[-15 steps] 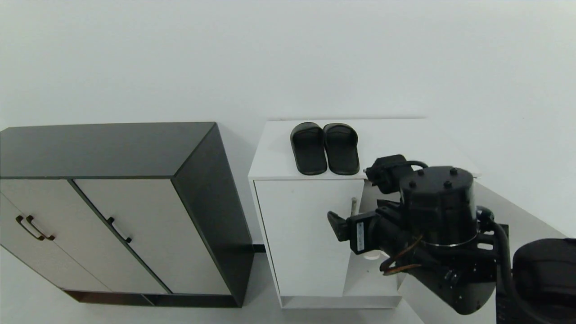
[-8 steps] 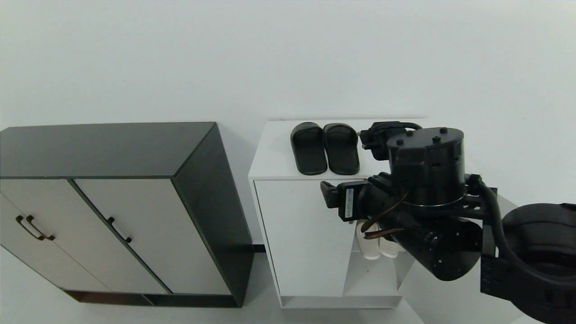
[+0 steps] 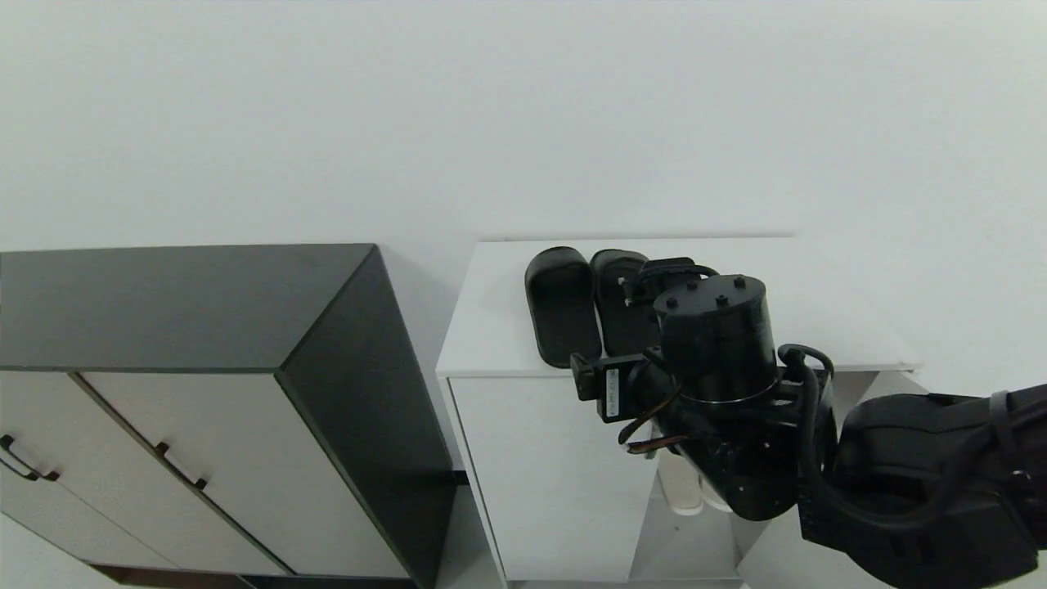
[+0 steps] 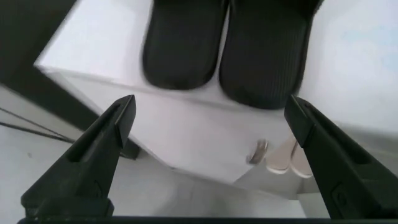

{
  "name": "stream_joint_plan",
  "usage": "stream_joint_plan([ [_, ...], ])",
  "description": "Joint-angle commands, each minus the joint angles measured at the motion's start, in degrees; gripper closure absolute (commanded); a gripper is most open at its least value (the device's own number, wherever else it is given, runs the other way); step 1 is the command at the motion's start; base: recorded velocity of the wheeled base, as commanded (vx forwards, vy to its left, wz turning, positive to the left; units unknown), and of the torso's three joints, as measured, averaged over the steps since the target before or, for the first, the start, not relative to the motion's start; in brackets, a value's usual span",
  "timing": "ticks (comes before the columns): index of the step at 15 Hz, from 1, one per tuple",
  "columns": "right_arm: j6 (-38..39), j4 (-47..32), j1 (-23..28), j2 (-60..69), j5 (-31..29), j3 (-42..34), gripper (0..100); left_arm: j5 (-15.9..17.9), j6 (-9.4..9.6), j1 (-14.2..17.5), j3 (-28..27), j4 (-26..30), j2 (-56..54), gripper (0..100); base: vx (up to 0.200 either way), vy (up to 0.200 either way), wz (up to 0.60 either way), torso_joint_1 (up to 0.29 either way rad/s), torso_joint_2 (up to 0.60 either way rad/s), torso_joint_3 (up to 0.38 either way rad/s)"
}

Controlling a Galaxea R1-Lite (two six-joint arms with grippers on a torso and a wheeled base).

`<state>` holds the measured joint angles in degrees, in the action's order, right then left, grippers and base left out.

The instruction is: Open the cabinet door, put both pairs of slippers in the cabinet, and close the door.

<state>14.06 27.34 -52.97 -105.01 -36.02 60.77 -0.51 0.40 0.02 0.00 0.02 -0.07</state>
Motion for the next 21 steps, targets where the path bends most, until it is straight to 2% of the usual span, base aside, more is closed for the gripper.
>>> stream_joint_plan([
  [1,-0.08,0.87,-0.12,-0.2,-0.01,-1.44,0,-0.02,0.04,0.06,0.0,-0.02,0.07,100,0.2,0.0,0.0,0.002,0.0,0.007],
  [8,-0.78,3.15,1.2,-1.6,0.95,-1.27,0,-0.02,-0.05,0.06,0.0,-0.02,0.07,100,0.0,0.0,0.0,0.0,0.0,0.0],
  [13,-2.72,3.15,4.19,-6.79,1.92,5.68,0,-0.1,-0.05,0.06,0.0,-0.02,0.07,100,0.0,0.0,0.0,0.0,0.0,0.0],
  [15,-2.81,3.15,4.72,-8.19,2.1,7.35,0,-0.1,-0.58,0.06,0.0,-0.02,0.07,100,0.0,0.0,0.0,0.0,0.0,0.0],
  [21,-4.92,2.98,5.95,-14.08,2.19,14.9,0,-0.1,-0.58,0.06,0.0,-0.02,0.07,100,0.0,0.0,0.0,0.0,0.0,0.0],
])
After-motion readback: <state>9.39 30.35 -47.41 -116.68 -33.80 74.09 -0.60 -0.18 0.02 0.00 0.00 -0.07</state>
